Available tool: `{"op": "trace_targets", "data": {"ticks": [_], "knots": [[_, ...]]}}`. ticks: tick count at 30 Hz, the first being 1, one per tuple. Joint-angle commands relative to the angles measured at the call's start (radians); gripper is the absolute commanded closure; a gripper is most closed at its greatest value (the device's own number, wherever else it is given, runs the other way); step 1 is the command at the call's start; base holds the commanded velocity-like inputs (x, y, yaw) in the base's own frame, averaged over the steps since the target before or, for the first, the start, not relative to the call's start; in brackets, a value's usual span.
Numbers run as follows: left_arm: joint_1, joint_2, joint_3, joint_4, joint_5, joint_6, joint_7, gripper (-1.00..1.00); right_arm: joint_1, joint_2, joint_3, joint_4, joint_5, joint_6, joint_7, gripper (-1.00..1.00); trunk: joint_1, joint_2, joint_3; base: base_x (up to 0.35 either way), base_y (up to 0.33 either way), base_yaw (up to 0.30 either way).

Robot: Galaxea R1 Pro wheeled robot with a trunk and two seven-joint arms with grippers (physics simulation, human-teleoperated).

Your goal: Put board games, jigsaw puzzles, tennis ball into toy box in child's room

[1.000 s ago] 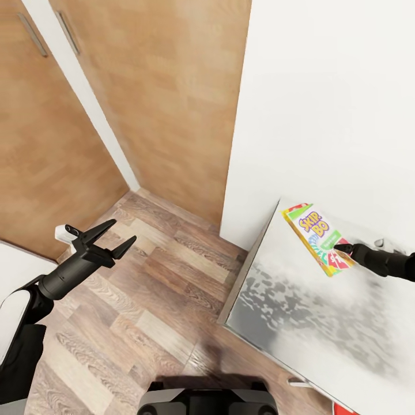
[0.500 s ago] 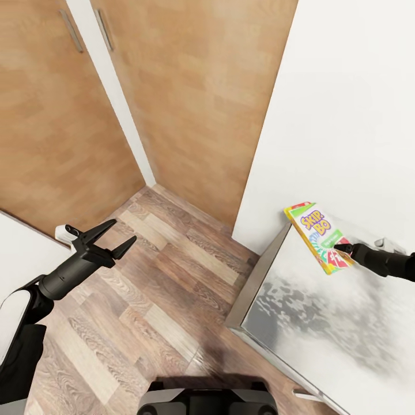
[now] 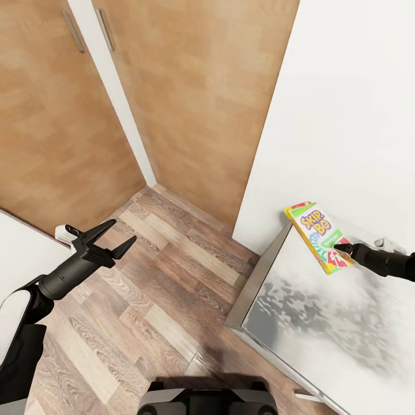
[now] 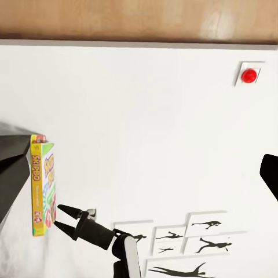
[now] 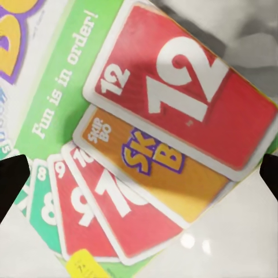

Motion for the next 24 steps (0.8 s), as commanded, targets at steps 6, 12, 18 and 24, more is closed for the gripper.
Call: {"op": "trace_targets", "data": {"ticks": [6, 12, 18, 24], "knots": [[0.000, 0.000, 0.001, 0.000, -0.008, 0.003, -0.008, -1.00, -0.001, 0.000, 0.000, 0.000, -0.010, 0.003, -0.011, -1.00, 0.001, -0.002, -0.001, 0.000, 0.000, 0.083], [0.000, 0.000, 0.001, 0.000, -0.008, 0.003, -0.009, -1.00, -0.001, 0.000, 0.000, 0.001, -0.011, 0.003, -0.011, -1.00, 0.001, -0.002, -0.001, 0.000, 0.000, 0.212], [0.000, 0.000, 0.001, 0.000, -0.008, 0.003, -0.009, -1.00, -0.001, 0.000, -0.001, 0.000, -0.011, 0.003, -0.011, -1.00, 0.001, -0.002, -0.001, 0.000, 0.000, 0.098], [0.000, 0.000, 0.001, 0.000, -0.008, 0.003, -0.008, -1.00, -0.001, 0.000, -0.001, 0.000, -0.011, 0.003, -0.011, -1.00, 0.001, -0.002, -0.001, 0.000, 0.000, 0.030]]}}
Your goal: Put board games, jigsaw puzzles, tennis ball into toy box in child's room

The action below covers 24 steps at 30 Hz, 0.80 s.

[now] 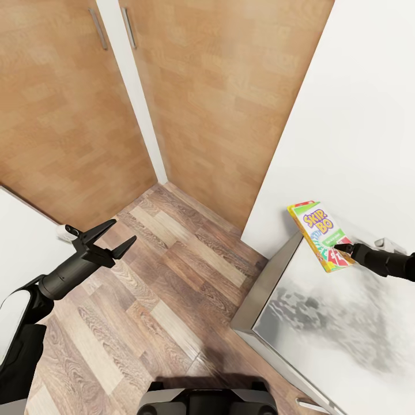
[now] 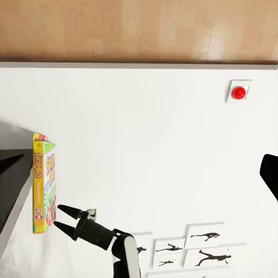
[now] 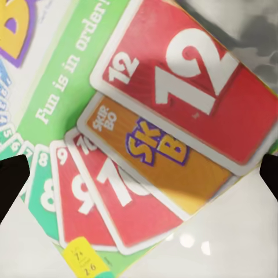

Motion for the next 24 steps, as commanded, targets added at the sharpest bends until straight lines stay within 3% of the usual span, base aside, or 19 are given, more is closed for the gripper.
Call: {"op": "trace_targets", "data": {"ticks": [1, 11, 17, 24], "knots": [[-0.001, 0.000, 0.001, 0.000, -0.008, 0.003, -0.008, -1.00, -0.001, 0.000, 0.000, -0.001, -0.010, 0.003, -0.010, -1.00, 0.001, -0.002, -0.001, 0.000, 0.000, 0.014], [-0.001, 0.000, 0.001, 0.000, -0.008, 0.003, -0.006, -1.00, -0.001, -0.001, -0.005, -0.002, -0.010, 0.003, -0.011, -1.00, 0.001, -0.002, -0.001, 0.000, 0.000, 0.005], [-0.001, 0.000, 0.001, 0.000, -0.008, 0.003, -0.005, -1.00, 0.003, -0.023, -0.070, -0.010, -0.012, 0.003, -0.011, -1.00, 0.001, -0.002, -0.001, 0.000, 0.000, 0.000], [-0.001, 0.000, 0.000, 0.000, -0.008, 0.003, -0.004, -1.00, 0.010, -0.060, -0.109, -0.029, -0.014, 0.003, -0.010, -1.00, 0.001, -0.002, -0.001, 0.002, 0.004, 0.000]]}}
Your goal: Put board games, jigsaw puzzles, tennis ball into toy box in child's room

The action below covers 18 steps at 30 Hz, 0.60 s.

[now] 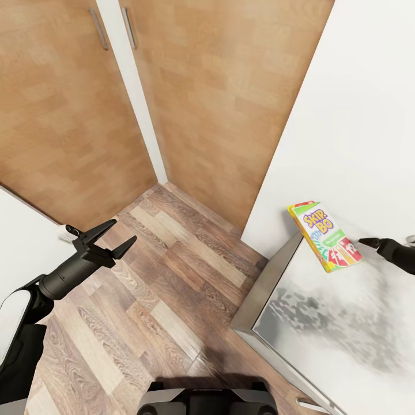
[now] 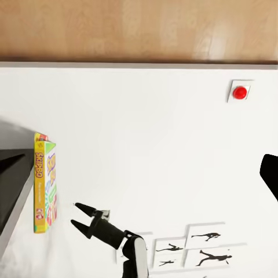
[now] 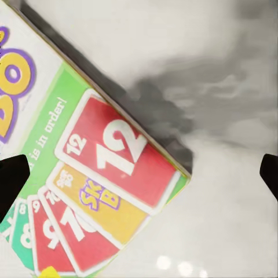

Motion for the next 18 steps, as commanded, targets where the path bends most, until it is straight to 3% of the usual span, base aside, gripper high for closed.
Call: {"op": "trace_targets", "data": {"ticks": [1, 8, 18], "knots": [[-0.001, 0.000, 0.001, 0.000, -0.008, 0.003, -0.008, -1.00, 0.000, -0.005, -0.004, -0.004, -0.011, 0.004, -0.010, -1.00, 0.001, -0.002, -0.001, 0.023, 0.043, 0.000], [-0.001, 0.000, 0.001, 0.000, -0.008, 0.003, -0.009, -1.00, 0.004, -0.017, -0.015, -0.012, -0.012, 0.004, -0.010, -1.00, 0.001, -0.002, -0.001, 0.080, 0.156, 0.000], [-0.002, -0.001, -0.001, 0.002, -0.009, 0.003, 0.005, -1.00, 0.007, -0.014, -0.018, -0.012, -0.012, 0.004, -0.010, -1.00, 0.001, -0.002, -0.001, 0.118, 0.238, 0.000]]}}
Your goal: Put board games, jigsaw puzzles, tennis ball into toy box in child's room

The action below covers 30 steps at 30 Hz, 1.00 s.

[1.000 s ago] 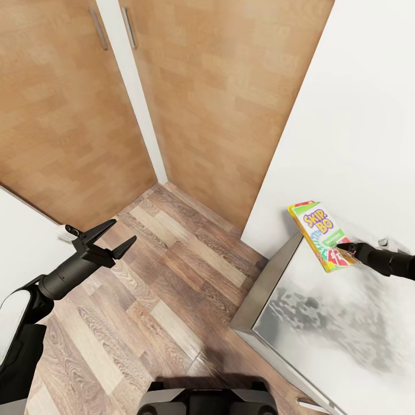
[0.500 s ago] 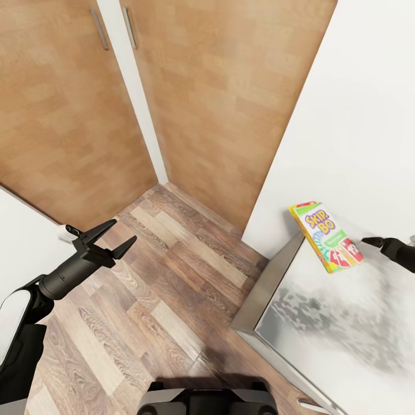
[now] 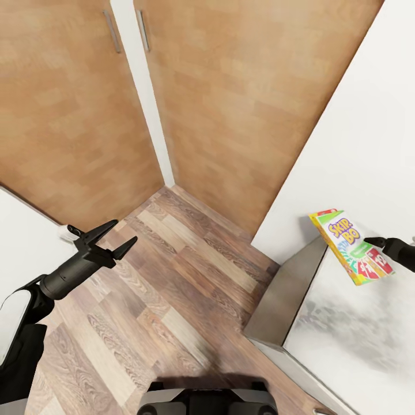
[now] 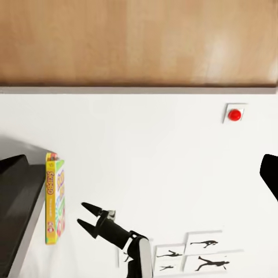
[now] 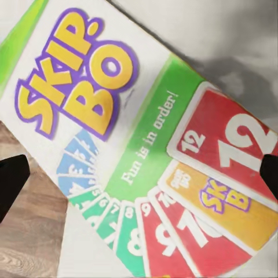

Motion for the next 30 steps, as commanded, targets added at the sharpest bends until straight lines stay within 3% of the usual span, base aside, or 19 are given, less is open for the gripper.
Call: {"op": "trace_targets", "data": {"ticks": [1, 7, 22, 27, 30], "knots": [[-0.001, 0.000, 0.001, 0.001, -0.008, 0.003, -0.007, -1.00, -0.001, 0.001, -0.001, -0.002, -0.011, 0.004, -0.010, -1.00, 0.001, -0.002, -0.001, 0.124, 0.258, 0.000], [-0.002, -0.001, 0.000, 0.004, -0.017, 0.003, -0.002, -1.00, -0.001, 0.002, -0.001, -0.012, -0.011, 0.004, -0.007, -1.00, 0.001, -0.002, -0.001, 0.125, 0.261, 0.000], [-0.007, -0.010, -0.002, 0.007, -0.113, 0.000, 0.002, -1.00, 0.002, -0.005, -0.004, -0.063, -0.009, 0.004, 0.004, -1.00, 0.001, -0.002, 0.007, 0.137, 0.233, -0.129], [-0.008, -0.014, -0.004, 0.008, -0.154, -0.002, 0.003, -1.00, 0.002, -0.006, -0.004, -0.069, -0.009, 0.004, 0.005, -1.00, 0.001, -0.002, 0.011, 0.051, 0.071, -0.234], [-0.012, -0.028, -0.005, 0.012, -0.209, -0.004, 0.004, -1.00, 0.002, -0.006, -0.005, -0.082, -0.009, 0.004, 0.005, -1.00, 0.001, -0.002, 0.014, 0.025, 0.034, -0.243]]}}
